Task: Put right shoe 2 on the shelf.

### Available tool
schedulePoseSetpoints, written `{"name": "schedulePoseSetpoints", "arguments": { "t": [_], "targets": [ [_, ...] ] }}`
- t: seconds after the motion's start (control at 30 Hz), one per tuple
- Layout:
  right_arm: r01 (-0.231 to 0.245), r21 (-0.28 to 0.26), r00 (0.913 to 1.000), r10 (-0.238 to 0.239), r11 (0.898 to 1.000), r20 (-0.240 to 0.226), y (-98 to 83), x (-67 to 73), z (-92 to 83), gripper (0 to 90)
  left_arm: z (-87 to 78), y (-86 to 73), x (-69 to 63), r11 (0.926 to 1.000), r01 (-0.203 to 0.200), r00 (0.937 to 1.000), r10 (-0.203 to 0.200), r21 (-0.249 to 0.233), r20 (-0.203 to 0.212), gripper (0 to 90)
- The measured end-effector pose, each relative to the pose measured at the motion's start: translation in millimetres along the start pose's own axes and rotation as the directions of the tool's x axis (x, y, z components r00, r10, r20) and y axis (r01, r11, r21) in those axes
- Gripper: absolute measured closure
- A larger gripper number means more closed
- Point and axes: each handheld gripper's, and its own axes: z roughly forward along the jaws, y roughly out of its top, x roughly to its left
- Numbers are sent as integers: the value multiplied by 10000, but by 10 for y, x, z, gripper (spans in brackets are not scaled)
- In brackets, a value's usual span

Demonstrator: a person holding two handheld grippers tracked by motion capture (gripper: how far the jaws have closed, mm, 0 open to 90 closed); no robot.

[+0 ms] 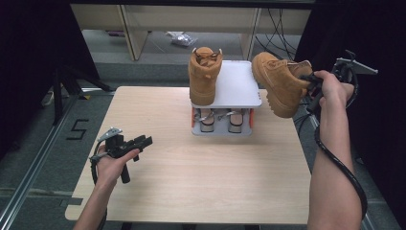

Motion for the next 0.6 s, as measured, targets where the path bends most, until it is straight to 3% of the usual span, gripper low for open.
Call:
{"name": "schedulePoseSetpoints", "arguments": {
  "t": [0.1, 0.33, 0.4, 0.47, 0.5, 0.53, 0.57, 0.6],
  "targets": [
    [-159, 79, 9998, 161, 9998, -144, -1, 15, 5, 805, -1, -2, 5, 10000, 13, 10000, -13, -12, -6, 588],
    [50, 14, 10000, -50, 10000, -58, -6, 65, 29, 803, 0, -4, -1, 10000, -11, 10000, 11, 13, 8, 588],
    [-137, -6, 9997, 137, 9999, -182, -6, 90, 40, 803, -1, -3, 1, 10000, -11, 10000, 11, 19, 2, 588],
    [230, -98, 9997, -231, 9997, -115, -8, 81, 53, 803, -4, -2, 3, 10000, -8, 10000, 8, 12, -6, 587],
    [-75, 58, 9998, 75, 10000, -157, -11, 105, 52, 803, -5, -1, 2, 10000, 3, 10000, -3, 4, -28, 587],
    [25, -18, 9998, -26, 10000, -190, -11, 106, 62, 803, -7, 0, 2, 10000, -2, 10000, 2, 25, -49, 587],
    [-168, 23, 9995, 169, 9999, -253, -11, 121, 65, 803, -3, -2, 5, 10000, 8, 10000, -8, -18, 14, 587],
    [43, 77, 9998, -41, 10000, -173, -14, 116, 67, 803, -4, -3, 5, 10000, -6, 10000, 6, 2, 0, 587]
  ]
}}
